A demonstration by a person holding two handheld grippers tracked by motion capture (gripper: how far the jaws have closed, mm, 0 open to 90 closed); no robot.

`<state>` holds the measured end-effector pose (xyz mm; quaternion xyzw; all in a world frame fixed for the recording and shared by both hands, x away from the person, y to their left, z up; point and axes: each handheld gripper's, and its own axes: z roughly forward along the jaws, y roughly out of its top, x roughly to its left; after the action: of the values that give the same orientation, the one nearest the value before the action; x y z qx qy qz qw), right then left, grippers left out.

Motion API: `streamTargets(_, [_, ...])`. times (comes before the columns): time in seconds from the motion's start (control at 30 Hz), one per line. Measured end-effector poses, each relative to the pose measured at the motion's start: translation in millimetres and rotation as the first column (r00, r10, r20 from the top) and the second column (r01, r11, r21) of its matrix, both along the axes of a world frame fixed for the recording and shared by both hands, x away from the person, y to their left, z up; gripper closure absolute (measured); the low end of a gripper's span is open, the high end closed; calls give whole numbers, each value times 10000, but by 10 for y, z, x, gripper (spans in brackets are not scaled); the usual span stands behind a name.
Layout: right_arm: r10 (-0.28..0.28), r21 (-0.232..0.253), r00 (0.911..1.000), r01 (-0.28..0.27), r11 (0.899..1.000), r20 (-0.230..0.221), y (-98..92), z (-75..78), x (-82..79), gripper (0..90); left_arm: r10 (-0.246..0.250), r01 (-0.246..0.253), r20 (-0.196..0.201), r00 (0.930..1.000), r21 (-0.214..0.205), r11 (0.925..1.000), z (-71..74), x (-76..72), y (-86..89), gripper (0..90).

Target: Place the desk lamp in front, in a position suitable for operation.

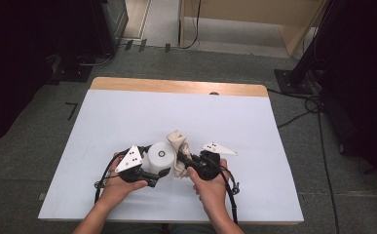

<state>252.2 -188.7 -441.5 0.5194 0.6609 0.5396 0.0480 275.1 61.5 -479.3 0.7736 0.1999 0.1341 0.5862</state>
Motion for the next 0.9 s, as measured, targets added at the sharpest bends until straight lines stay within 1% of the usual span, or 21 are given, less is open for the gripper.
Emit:
streamTargets(0.03, [41, 142, 9997, -37, 9999, -249, -10, -49, 22, 778, 4, -4, -11, 10000, -10, 10000, -1, 1, 2, 82])
streamTargets(0.1, [48, 214, 9984, -36, 9998, -557, -13, -133, 51, 779, 3, -3, -13, 10000, -9, 10000, 0, 1, 2, 82])
streamTargets(0.13, [0, 133, 9972, 10, 9999, -742, -3, -191, 63, 780, -1, 1, -18, 10000, -15, 10000, -1, 2, 2, 82])
streamTargets(0.17, [-4, 55, 9968, 8, 10000, -805, 2, -225, 71, 780, 0, 0, -26, 10000, -19, 10000, 0, 2, 3, 82])
streamTargets(0.23, [-56, -50, 9940, 50, 10000, -1093, 15, -309, 93, 780, 18, -18, -33, 10000, -53, 10000, -2, 3, 0, 82])
streamTargets(0.37, [-46, -263, 9841, 0, 9997, -1775, 22, -491, 147, 780, 21, -21, 17, 10000, -53, 10000, -4, 3, -3, 82])
streamTargets(0.47, [-24, -298, 9784, -38, 9995, -2067, 21, -569, 176, 778, 50, -50, 46, 10000, -34, 10000, -2, -3, -5, 82])
streamTargets(0.5, [-2, -278, 9777, -58, 9996, -2102, 17, -577, 182, 777, 79, -79, 58, 10000, -35, 10000, -1, -9, -7, 82])
streamTargets(0.57, [-5, -261, 9777, -51, 9996, -2099, 8, -575, 190, 776, 335, -335, 139, 9993, -52, 9994, -2, -36, -20, 81])
streamTargets(0.6, [-34, -235, 9783, -16, 9997, -2074, 2, -571, 193, 774, 482, -482, 180, 9987, 8, 9988, 5, -56, -32, 79])
streamTargets(0.67, [-56, -193, 9783, 16, 9998, -2071, -17, -564, 201, 772, 781, -786, 327, 9964, 123, 9968, 23, -95, -57, 74])
streamTargets(0.77, [-159, -169, 9792, 127, 9998, -2021, -57, -545, 213, 771, 1194, -1199, 486, 9917, 77, 9928, 64, -150, -76, 70])
streamTargets(0.8, [-201, -131, 9802, 178, 9998, -1969, -72, -537, 217, 771, 1365, -1369, 455, 9896, 55, 9906, 82, -166, -85, 66])
streamTargets(0.87, [-252, -82, 9808, 241, 9997, -1936, -105, -518, 222, 771, 1873, -1872, 89, 9823, -75, 9823, 122, -198, -117, 44])
streamTargets(0.9, [-288, -79, 9817, 278, 9996, -1885, -118, -514, 226, 770, 2112, -2112, -39, 9774, -144, 9773, 135, -217, -140, 41])
